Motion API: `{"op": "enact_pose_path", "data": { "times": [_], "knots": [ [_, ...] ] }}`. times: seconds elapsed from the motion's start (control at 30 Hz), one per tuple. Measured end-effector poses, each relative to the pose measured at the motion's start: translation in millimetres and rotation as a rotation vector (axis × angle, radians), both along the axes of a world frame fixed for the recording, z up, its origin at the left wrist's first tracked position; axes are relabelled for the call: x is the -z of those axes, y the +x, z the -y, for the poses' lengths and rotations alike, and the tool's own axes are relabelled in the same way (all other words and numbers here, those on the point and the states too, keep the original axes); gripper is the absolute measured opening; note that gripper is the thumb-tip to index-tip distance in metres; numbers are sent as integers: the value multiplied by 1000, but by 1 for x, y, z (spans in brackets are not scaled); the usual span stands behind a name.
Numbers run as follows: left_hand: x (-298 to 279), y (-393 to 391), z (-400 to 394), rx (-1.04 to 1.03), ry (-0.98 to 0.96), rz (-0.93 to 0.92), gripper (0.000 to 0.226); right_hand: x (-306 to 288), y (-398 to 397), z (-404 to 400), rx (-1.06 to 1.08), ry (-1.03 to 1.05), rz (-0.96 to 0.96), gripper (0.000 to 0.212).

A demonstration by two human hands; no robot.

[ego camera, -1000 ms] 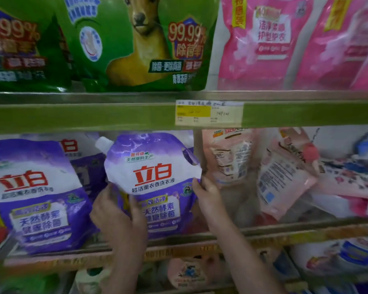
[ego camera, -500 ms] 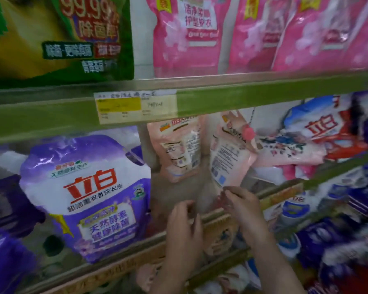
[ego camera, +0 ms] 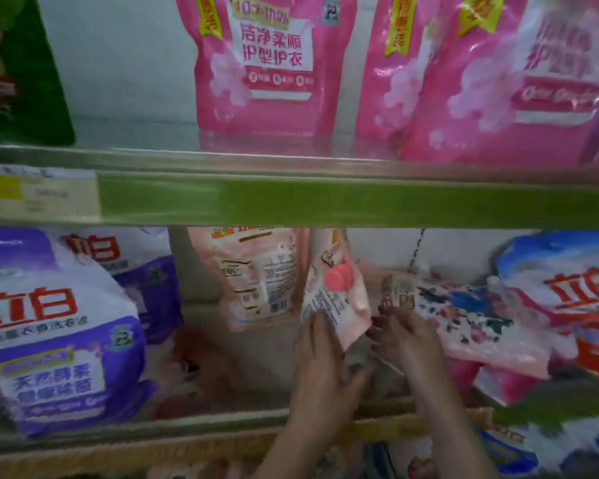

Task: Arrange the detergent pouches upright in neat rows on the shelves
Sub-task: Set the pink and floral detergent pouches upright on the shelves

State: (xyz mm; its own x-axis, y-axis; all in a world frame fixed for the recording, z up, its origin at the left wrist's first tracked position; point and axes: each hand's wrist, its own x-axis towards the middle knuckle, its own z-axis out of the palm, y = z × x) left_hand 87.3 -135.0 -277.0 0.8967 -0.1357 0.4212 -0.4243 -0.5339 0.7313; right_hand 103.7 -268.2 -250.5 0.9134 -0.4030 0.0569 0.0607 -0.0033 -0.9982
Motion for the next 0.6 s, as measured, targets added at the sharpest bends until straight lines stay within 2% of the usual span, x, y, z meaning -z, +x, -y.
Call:
{"op": "enact_pose_path", "data": {
  "times": [0.13,0.27,0.4,0.5,0.6],
  "knots": [
    [-15,11,21,-113,-78,-22,69,3,12,11,-271,14,-51,20],
    [-22,8,20,-94,-73,-15,46,4,23,12,-323,47,-46,25],
    [-31,7,-12,-193,-422,-98,19,5,23,11,-392,-46,-13,22],
    [-33,14,-51,-277,-742,-264,21,6,24,13,-391,-58,-9,16],
    [-31,13,-84,-256,-845,-313,30,2,28,13,-384,-34,-35,19]
  ]
}}
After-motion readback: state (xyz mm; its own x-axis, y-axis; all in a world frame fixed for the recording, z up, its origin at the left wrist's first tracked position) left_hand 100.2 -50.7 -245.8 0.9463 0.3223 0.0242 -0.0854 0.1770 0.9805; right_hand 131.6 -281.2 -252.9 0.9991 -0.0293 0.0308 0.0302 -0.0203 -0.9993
